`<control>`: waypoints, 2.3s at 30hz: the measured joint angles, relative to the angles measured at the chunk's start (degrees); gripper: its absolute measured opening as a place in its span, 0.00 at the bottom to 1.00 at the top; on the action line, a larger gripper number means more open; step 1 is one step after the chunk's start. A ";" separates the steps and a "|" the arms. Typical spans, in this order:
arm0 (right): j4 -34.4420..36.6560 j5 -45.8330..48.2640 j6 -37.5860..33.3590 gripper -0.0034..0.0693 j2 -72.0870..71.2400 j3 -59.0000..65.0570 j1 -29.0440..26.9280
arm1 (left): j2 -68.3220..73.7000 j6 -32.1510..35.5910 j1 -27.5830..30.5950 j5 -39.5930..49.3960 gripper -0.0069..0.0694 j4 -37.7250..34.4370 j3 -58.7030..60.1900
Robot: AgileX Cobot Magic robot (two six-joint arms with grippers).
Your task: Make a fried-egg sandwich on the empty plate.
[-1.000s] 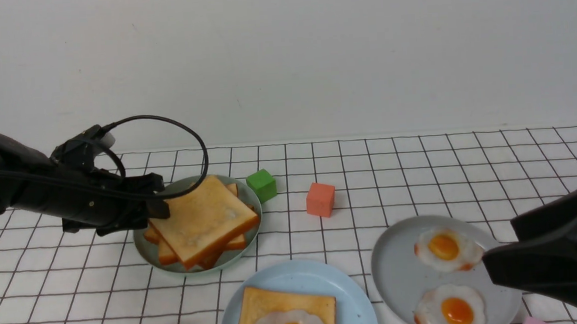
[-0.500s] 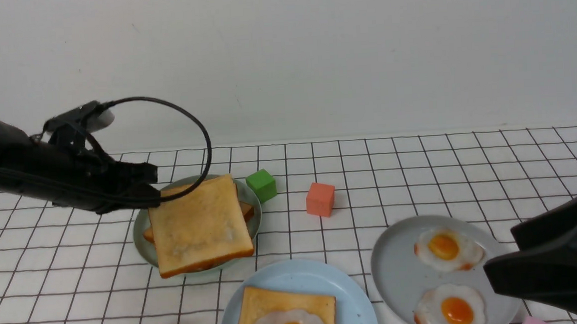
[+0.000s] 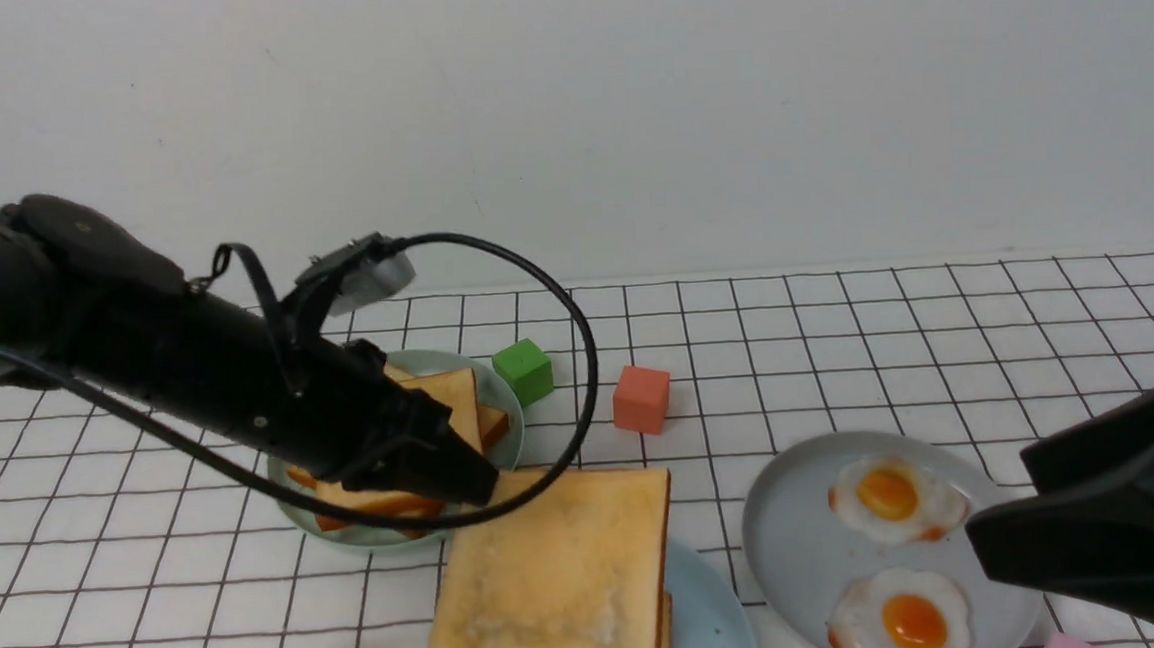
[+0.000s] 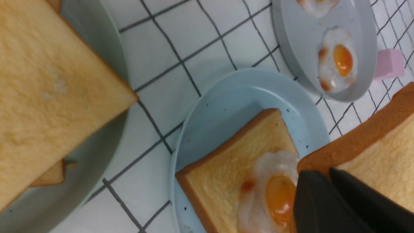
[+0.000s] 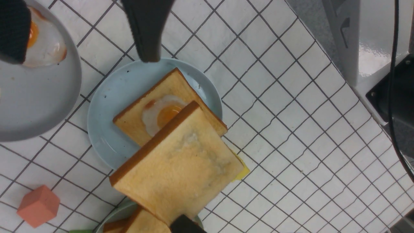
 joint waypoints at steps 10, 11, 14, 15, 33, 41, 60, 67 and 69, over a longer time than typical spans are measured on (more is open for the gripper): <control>0.00 1.04 0.00 0.70 0.00 0.00 0.00 | 6.07 -1.87 -1.09 -2.40 0.11 2.11 0.00; 0.00 1.56 0.00 0.70 0.00 0.00 0.00 | 6.18 -2.30 -1.09 -2.40 0.12 2.11 0.00; 0.00 1.93 0.00 0.70 0.00 0.00 0.00 | 6.18 -3.09 -1.09 -2.40 0.17 2.06 0.00; -0.05 1.98 0.00 0.70 0.00 0.00 0.00 | 6.18 -3.22 -1.09 -2.40 0.19 2.06 0.00; -6.90 4.57 8.70 0.40 0.00 0.00 0.00 | -2.21 -21.29 0.24 0.85 0.65 14.47 -8.41; -14.24 5.16 25.19 0.03 -3.67 0.00 0.00 | -11.58 -23.01 -5.87 2.54 0.52 7.95 -9.26; -25.37 -9.10 26.91 0.04 -41.64 17.42 0.00 | -71.25 -53.31 -7.53 -0.12 0.08 29.05 29.74; -26.00 -9.54 26.91 0.04 -42.26 18.47 0.00 | -85.54 -65.73 -7.53 -3.66 0.08 41.81 31.31; -26.00 -9.54 26.91 0.05 -42.26 18.47 0.00 | -87.64 -67.03 -7.53 -4.29 0.08 43.34 31.31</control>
